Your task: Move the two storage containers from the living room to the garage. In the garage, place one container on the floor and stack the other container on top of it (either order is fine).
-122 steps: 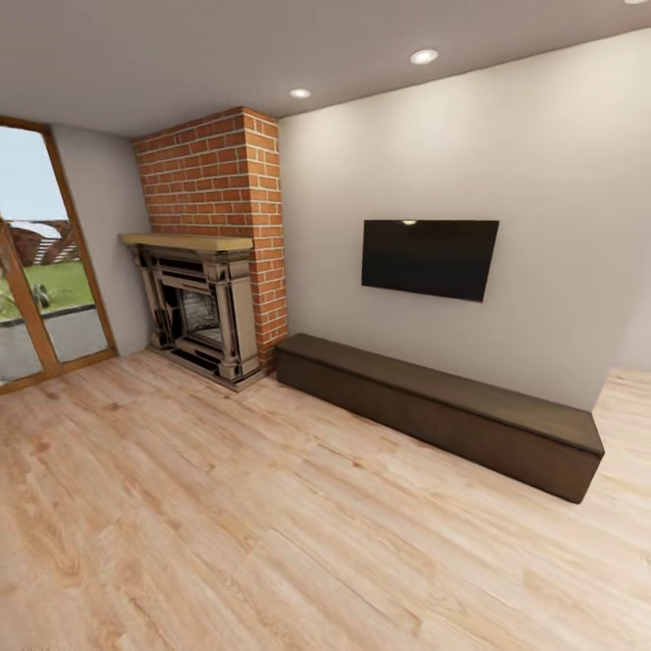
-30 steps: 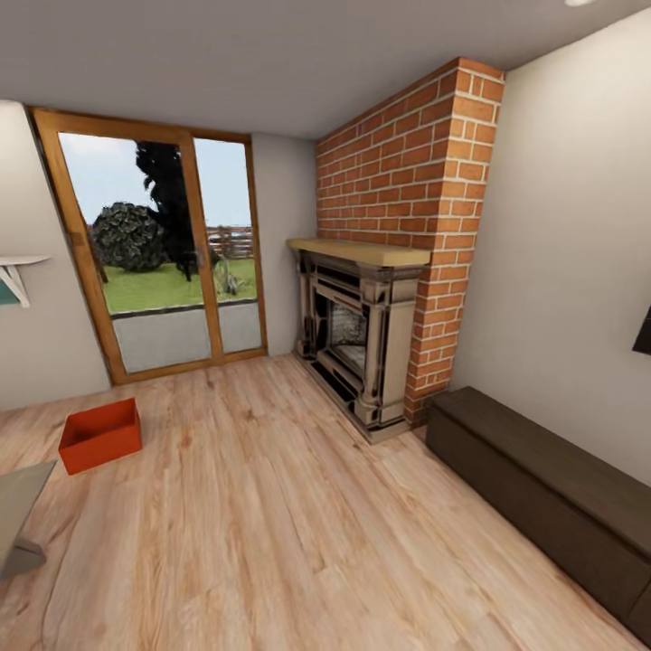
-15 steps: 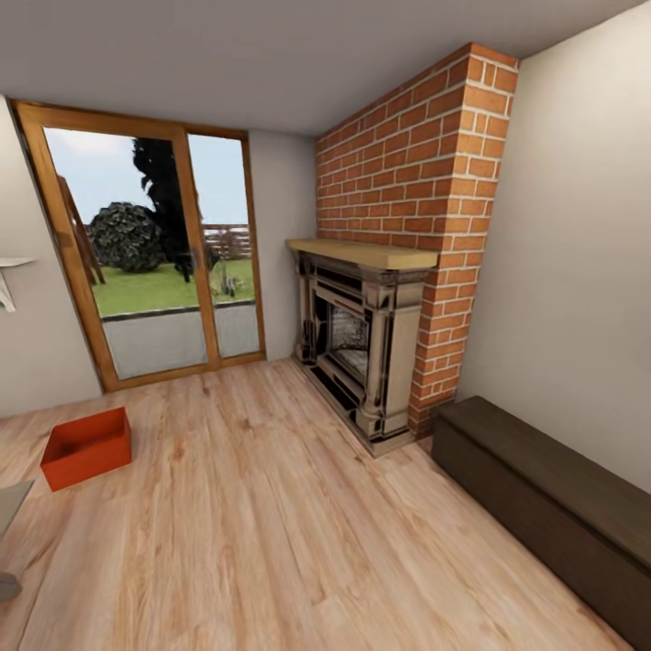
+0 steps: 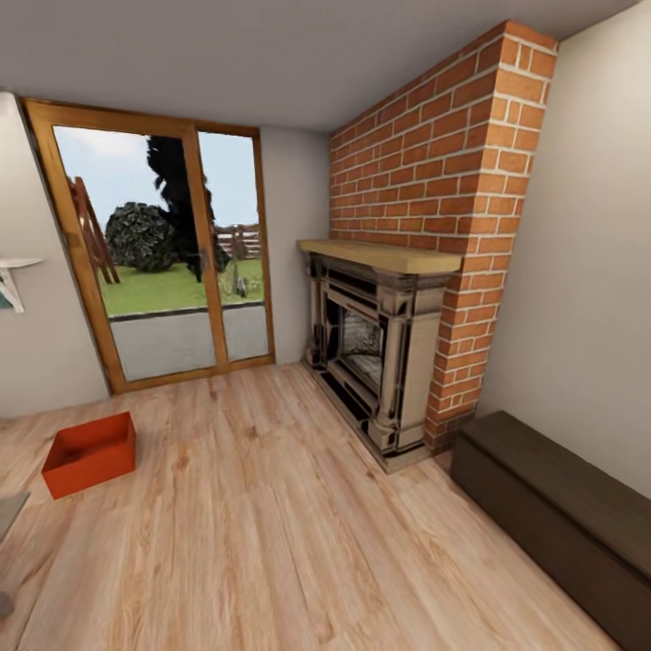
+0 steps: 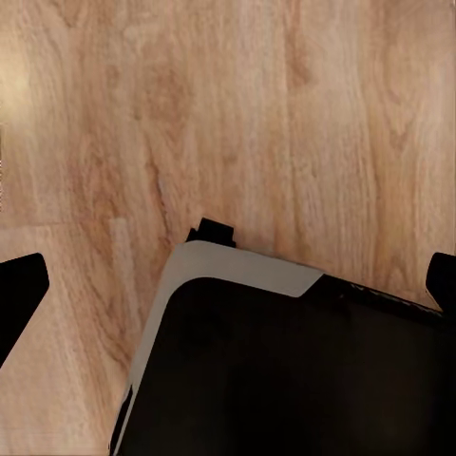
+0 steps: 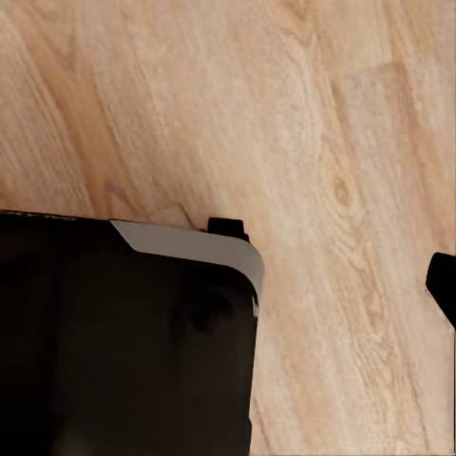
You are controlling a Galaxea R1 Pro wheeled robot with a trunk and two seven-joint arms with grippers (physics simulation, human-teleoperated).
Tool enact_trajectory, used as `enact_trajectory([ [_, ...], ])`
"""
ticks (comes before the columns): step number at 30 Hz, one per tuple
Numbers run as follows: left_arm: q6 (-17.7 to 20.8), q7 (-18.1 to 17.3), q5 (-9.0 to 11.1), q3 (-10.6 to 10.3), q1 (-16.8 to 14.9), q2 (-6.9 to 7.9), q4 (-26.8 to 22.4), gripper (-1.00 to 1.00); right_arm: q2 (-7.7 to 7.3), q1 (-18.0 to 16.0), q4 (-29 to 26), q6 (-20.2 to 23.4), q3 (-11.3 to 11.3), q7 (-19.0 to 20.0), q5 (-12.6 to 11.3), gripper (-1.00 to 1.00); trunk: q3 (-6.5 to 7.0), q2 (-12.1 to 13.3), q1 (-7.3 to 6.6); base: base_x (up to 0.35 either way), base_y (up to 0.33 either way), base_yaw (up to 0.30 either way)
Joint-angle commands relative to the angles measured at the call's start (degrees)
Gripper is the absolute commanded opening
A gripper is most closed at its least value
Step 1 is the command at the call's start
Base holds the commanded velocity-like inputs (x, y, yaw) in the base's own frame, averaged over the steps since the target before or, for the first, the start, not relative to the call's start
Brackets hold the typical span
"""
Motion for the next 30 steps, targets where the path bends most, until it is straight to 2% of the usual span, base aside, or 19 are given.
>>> enact_trajectory([
  [1,-0.1,0.1,0.4,-0.5,0.0,0.0,0.0,1.0,0.03,-0.1,0.2,-0.3,0.5,-0.1,-0.6,1.0,-0.1,-0.1,0.05,0.323,0.0,0.25],
  [19,-0.2,0.1,0.3,-0.5,0.0,-0.08,0.0,1.0,0.09,-0.1,0.2,-0.4,0.5,-0.2,-0.6,1.0,-0.1,-0.1,0.05,0.323,0.0,0.27],
  [30,-0.3,0.1,0.4,-0.5,0.0,-0.15,0.0,1.0,-0.05,-0.1,0.2,-0.4,0.5,-0.1,-0.5,1.0,-0.1,-0.1,0.05,0.323,0.0,0.028],
])
